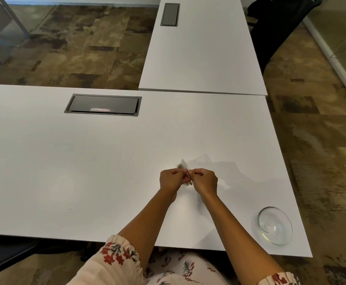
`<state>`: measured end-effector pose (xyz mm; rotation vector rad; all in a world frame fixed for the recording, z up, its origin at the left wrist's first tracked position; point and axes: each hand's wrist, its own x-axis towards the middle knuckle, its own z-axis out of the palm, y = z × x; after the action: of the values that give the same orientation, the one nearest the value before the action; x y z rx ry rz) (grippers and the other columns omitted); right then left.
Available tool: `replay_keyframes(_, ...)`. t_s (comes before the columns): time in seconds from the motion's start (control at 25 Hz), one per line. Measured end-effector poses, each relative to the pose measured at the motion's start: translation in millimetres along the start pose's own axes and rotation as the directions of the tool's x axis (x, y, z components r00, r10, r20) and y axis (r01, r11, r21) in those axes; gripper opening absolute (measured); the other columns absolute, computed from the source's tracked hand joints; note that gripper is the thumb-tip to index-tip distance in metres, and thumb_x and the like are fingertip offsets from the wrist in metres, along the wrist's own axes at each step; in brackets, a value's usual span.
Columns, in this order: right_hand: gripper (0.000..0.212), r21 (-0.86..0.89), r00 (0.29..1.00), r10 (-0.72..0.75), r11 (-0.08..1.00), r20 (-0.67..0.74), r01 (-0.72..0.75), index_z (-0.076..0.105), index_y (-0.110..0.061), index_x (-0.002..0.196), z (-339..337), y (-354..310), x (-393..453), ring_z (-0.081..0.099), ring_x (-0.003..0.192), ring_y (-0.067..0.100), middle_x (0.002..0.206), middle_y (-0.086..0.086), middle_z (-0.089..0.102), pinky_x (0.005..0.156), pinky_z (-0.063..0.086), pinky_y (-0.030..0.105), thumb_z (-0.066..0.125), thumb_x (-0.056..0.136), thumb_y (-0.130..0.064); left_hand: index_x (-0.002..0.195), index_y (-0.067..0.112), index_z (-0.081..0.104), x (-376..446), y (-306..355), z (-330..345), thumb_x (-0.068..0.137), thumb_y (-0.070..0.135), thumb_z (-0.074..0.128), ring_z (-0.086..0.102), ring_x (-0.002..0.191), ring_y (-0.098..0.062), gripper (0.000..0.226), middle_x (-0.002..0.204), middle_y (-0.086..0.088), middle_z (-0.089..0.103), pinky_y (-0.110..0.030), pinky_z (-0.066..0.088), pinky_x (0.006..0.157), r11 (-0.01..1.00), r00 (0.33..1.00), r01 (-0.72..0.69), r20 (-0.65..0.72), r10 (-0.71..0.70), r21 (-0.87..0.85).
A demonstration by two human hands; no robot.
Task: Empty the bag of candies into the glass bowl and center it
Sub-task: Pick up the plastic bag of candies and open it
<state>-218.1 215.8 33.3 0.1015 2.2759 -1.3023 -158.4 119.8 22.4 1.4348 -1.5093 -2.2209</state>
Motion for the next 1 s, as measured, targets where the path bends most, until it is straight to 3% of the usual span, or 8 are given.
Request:
replay_keyframes(0.08, 0.013, 0.011, 1.000, 0.014, 1.000, -0.006, -0.013, 0.075, -0.020, 0.077, 1, -1, -1, 0.069, 0.075, 0.015, 0.076, -0.004, 0.073, 0.067, 0.055, 0.026, 0.070, 0.088, -0.023, 0.077, 0.003, 0.078, 0, 1, 0, 0.089, -0.001, 0.066, 0.076, 0.069, -0.024, 0.017, 0.074, -0.014, 0.078, -0.024, 0.062, 0.064, 1.000, 1.000, 0.000, -0.002, 0.000, 0.024)
replay_keyframes(0.2, 0.013, 0.028, 0.999, 0.039, 0.999, -0.030, -0.038, 0.074, -0.023, 0.076, 3, -2, -1, 0.066, 0.070, 0.010, 0.070, -0.009, 0.068, 0.058, 0.047, 0.018, 0.071, 0.088, -0.024, 0.077, 0.003, 0.078, 0, 3, 0, 0.088, -0.001, 0.068, 0.078, 0.075, -0.027, 0.016, 0.081, -0.018, 0.079, -0.027, 0.063, 0.072, 1.000, 1.000, -0.005, -0.010, 0.005, 0.022)
replay_keyframes(0.52, 0.011, 0.172, 0.986, 0.146, 0.977, -0.080, -0.130, 0.076, -0.023, 0.076, 6, 0, 0, 0.064, 0.068, 0.007, 0.067, -0.013, 0.066, 0.055, 0.044, 0.017, 0.072, 0.087, -0.023, 0.078, 0.004, 0.079, -2, 5, 4, 0.088, -0.001, 0.069, 0.079, 0.076, -0.028, 0.015, 0.085, -0.020, 0.079, -0.027, 0.063, 0.074, 0.998, 0.999, -0.023, -0.028, 0.025, 0.059)
replay_keyframes(0.6, 0.009, 0.222, 0.976, 0.203, 0.958, -0.078, -0.181, 0.077, -0.018, 0.082, 4, 2, 3, 0.066, 0.071, 0.013, 0.071, -0.007, 0.069, 0.057, 0.046, 0.019, 0.072, 0.088, -0.021, 0.076, 0.004, 0.079, -4, 7, 5, 0.088, -0.001, 0.070, 0.077, 0.074, -0.028, 0.016, 0.086, -0.022, 0.078, -0.028, 0.064, 0.075, 0.999, 0.999, -0.020, -0.033, 0.021, 0.037)
replay_keyframes(0.68, 0.009, 0.244, 0.978, 0.202, 0.952, -0.047, -0.185, 0.078, -0.014, 0.091, 4, 5, 4, 0.069, 0.080, 0.018, 0.080, -0.002, 0.071, 0.069, 0.053, 0.023, 0.073, 0.087, -0.020, 0.078, 0.002, 0.079, -6, 9, 4, 0.088, -0.001, 0.069, 0.077, 0.074, -0.028, 0.014, 0.085, -0.023, 0.078, -0.029, 0.064, 0.075, 0.999, 0.999, -0.023, -0.040, 0.025, 0.045)
replay_keyframes(0.8, 0.006, 0.229, 0.994, 0.104, 0.969, -0.030, -0.095, 0.075, -0.023, 0.079, 0, 6, 3, 0.070, 0.078, 0.013, 0.083, -0.002, 0.073, 0.069, 0.055, 0.021, 0.076, 0.085, -0.021, 0.080, -0.005, 0.078, -7, 11, 4, 0.085, -0.002, 0.066, 0.079, 0.074, -0.028, 0.014, 0.080, -0.021, 0.078, -0.029, 0.064, 0.073, 0.996, 0.998, -0.022, -0.060, 0.027, 0.090)
replay_keyframes(0.88, 0.008, 0.088, 0.998, -0.021, 0.996, -0.062, 0.026, 0.073, -0.023, 0.078, -2, 6, 2, 0.066, 0.070, 0.005, 0.081, -0.004, 0.073, 0.062, 0.052, 0.016, 0.077, 0.084, -0.023, 0.073, -0.005, 0.077, -8, 16, 5, 0.081, 0.000, 0.065, 0.079, 0.069, -0.027, 0.015, 0.072, -0.018, 0.077, -0.030, 0.064, 0.070, 0.984, 0.996, -0.031, -0.079, 0.046, 0.177)
replay_keyframes(1.0, 0.006, -0.144, 0.980, -0.177, 0.976, -0.093, 0.162, 0.072, -0.017, 0.089, -7, 6, 4, 0.062, 0.068, 0.005, 0.079, -0.008, 0.068, 0.057, 0.043, 0.011, 0.076, 0.085, -0.019, 0.060, -0.003, 0.074, -8, 25, 7, 0.076, 0.007, 0.069, 0.078, 0.069, -0.032, 0.019, 0.066, -0.017, 0.075, -0.043, 0.065, 0.073, 0.913, 0.987, -0.073, -0.100, 0.123, 0.401)
